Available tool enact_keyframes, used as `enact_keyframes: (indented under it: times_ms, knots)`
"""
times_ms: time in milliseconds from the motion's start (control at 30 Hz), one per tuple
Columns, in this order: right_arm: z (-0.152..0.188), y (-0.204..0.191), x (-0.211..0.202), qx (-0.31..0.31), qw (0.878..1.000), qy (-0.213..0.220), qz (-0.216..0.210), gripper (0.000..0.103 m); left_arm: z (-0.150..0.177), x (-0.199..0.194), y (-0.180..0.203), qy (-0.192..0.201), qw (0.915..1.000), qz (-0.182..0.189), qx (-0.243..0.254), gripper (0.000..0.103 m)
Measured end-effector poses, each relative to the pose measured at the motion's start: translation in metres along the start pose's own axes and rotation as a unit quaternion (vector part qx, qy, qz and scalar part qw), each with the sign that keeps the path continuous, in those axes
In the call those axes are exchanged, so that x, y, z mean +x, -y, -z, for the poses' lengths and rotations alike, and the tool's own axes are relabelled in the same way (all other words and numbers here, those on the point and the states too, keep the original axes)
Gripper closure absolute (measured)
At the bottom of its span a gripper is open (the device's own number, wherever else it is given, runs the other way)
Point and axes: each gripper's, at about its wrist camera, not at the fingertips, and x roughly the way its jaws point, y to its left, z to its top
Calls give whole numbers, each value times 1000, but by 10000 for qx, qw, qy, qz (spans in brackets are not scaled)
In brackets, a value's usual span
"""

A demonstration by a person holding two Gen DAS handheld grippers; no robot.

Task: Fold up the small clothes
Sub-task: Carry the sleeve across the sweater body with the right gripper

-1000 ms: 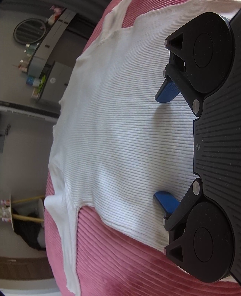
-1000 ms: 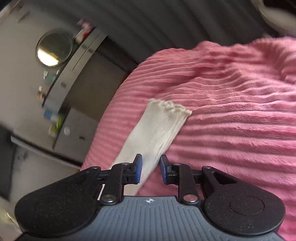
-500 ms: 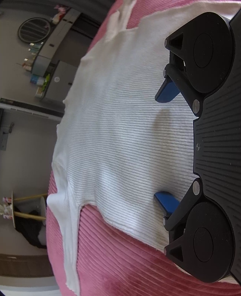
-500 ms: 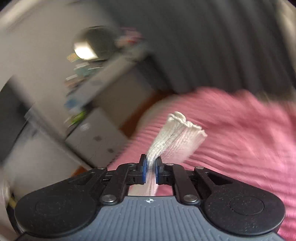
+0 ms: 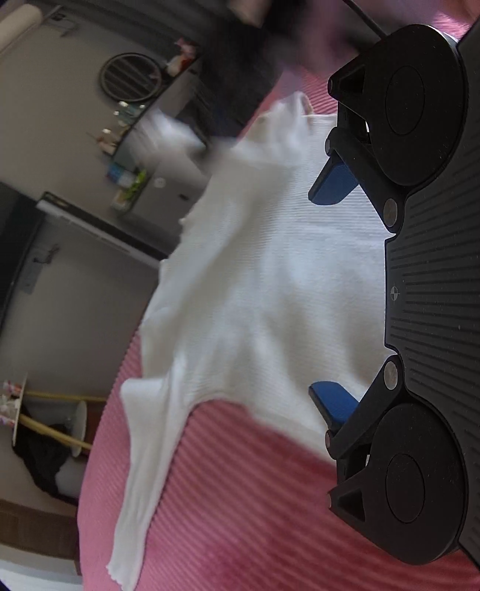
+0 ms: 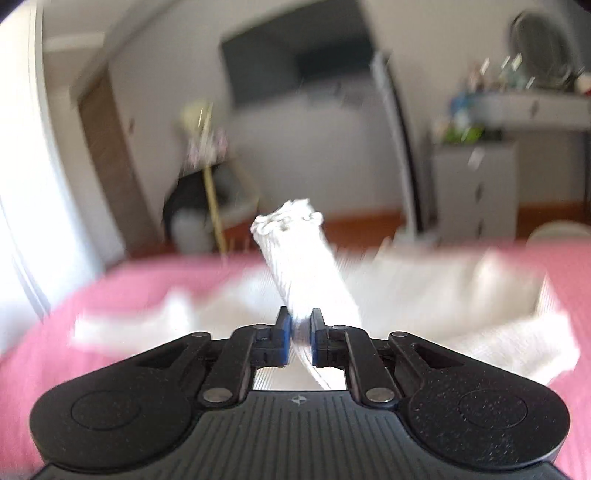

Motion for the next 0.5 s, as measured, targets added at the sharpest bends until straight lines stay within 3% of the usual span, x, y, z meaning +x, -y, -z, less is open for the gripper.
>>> enact_keyframes:
  times_ms: [33,100,267,400,500]
  knots:
    - [11,-5,11,7,9993,-367,-20,87,-2,0,-5,-17,10000,21,-55,0]
    - [26,-4,10,254,9983,-517,-89,86,-9,3,-12,-80,9997,124,-177,0]
    - [46,46,-31,1172,9920,121,458,69,-30,17,-15,-177,9984,510,-144,0]
    - [61,101,-51,2014,9762,384,714,69,-55,48,-20,-458,9939,908,-423,0]
    - [63,143,-48,2737,9591,509,521,69,-63,77,-19,-754,9876,1039,-905,0]
